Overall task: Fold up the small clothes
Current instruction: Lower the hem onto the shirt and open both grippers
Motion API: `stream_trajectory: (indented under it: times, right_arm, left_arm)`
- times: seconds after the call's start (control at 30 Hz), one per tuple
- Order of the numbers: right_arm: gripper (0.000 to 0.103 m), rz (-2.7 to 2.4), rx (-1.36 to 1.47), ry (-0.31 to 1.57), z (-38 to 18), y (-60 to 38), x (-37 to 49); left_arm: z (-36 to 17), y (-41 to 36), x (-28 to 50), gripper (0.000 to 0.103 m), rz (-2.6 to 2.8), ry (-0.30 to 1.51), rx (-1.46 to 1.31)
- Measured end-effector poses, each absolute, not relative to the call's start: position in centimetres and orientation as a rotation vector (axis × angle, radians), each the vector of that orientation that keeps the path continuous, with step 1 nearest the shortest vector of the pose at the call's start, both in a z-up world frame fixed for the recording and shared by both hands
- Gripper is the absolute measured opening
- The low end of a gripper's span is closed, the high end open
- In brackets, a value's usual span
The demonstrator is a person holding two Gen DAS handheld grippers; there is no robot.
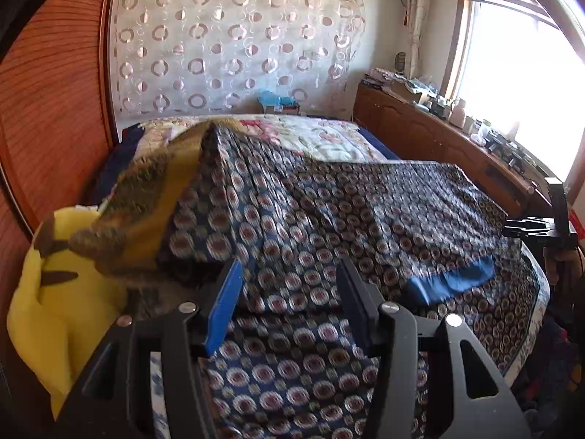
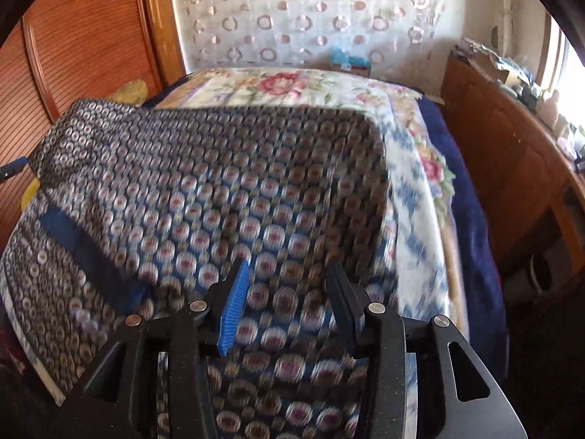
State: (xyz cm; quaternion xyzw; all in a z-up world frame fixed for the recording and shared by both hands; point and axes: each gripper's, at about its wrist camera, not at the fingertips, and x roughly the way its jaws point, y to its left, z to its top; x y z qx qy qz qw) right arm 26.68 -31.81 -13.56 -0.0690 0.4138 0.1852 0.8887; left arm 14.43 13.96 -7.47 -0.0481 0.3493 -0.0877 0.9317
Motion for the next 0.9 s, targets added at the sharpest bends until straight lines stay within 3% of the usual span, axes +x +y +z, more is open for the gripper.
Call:
stream_trajectory:
  times: [0.9]
  right_arm:
    - [0.046, 0.306, -0.047, 0.848, -15.8, -31.9, 28.1]
  left_arm:
    - [-13.2, 10.2, 16.5, 0.056, -0.121, 0.892, 0.009]
